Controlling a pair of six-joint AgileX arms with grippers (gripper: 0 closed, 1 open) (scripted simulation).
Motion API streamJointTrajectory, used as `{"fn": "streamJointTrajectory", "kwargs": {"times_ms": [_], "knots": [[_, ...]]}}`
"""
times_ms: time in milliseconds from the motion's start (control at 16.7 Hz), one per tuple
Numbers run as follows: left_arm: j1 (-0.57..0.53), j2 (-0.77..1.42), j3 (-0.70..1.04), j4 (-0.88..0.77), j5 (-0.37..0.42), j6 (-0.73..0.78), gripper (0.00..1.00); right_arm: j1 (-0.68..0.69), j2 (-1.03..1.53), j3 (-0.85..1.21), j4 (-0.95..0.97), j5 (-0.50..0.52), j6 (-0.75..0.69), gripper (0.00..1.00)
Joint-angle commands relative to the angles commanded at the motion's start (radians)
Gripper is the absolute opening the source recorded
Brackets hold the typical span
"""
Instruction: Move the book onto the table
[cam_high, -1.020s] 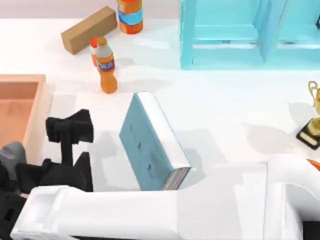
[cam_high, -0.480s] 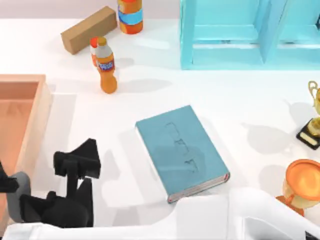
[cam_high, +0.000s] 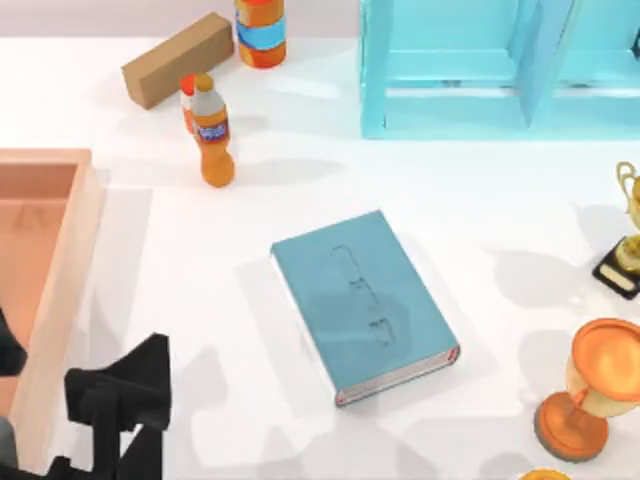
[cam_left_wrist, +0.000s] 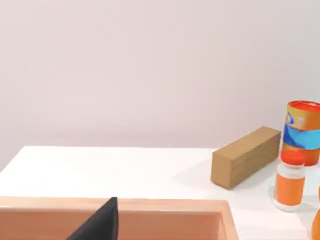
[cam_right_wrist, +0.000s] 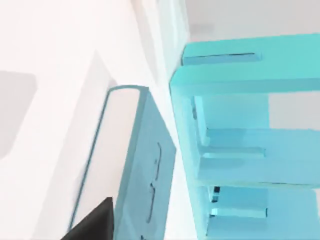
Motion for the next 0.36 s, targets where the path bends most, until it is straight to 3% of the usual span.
{"fn": "streamJointTrajectory", "kwargs": {"times_ms": [360], "knots": [[0.000, 0.000, 0.000, 0.000, 0.000, 0.000, 1.00, -0.026, 0.024, 0.064, -0.125, -0.010, 0.096, 1.00]]}}
